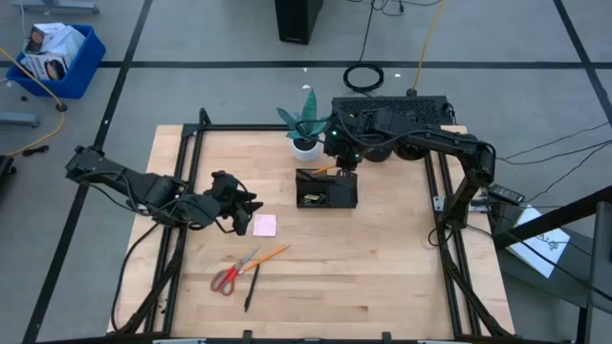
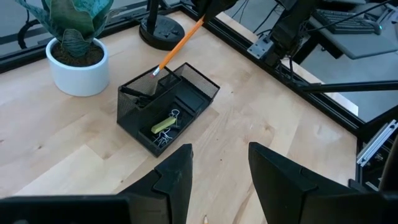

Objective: Pick and place office supplies into organizer
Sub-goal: Put the orange pencil into the black desk organizer

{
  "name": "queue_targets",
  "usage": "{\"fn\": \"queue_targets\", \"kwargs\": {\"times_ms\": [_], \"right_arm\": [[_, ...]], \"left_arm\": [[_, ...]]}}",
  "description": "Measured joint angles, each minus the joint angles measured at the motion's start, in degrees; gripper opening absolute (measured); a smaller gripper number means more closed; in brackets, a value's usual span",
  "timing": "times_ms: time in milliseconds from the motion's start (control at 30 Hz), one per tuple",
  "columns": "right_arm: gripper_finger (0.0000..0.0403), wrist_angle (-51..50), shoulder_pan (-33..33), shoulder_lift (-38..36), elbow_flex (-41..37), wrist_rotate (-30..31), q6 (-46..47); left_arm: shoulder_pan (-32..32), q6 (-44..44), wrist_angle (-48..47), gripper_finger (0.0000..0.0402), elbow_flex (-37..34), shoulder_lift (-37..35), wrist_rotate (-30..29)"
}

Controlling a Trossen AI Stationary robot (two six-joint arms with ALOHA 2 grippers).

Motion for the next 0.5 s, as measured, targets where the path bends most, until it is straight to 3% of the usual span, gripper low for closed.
{"fn": "queue_targets", "kwargs": {"times_ms": [500], "right_arm": [[0.0018, 0.5, 0.1, 0.0, 0.0, 0.0, -0.2]], "left_arm": [[0.0, 2.9, 0.0, 0.0161, 0.0, 0.0, -0.6]]}}
